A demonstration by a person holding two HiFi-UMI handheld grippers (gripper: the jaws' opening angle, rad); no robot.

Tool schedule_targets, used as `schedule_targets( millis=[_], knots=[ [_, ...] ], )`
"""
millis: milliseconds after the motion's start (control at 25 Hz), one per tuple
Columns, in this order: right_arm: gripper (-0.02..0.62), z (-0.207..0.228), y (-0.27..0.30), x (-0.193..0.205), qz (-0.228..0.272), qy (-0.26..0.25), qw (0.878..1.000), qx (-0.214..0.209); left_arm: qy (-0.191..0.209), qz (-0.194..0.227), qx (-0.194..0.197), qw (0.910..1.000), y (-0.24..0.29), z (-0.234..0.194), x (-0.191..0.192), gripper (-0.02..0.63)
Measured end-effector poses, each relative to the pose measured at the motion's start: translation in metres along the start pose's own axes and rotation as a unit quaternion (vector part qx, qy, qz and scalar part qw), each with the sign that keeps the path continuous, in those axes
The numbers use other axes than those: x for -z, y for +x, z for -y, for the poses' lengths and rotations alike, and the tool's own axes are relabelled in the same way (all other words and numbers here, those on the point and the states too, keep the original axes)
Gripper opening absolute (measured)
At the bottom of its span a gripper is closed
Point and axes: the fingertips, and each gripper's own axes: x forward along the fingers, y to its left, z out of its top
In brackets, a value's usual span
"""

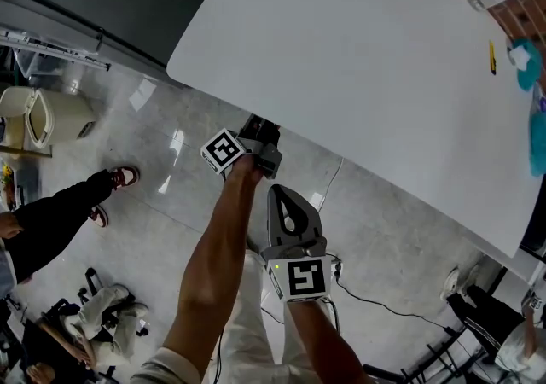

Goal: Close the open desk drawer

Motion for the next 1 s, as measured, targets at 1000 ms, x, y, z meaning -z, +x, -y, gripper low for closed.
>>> schedule_targets(
  millis=[1000],
  knots=[
    [0.011,-0.013,-0.029,-0.011,0.027,0.006,1.0,0.005,-0.023,-0.006,-0.02,0.9995,-0.055,-0.008,0.022,0.055]
  ],
)
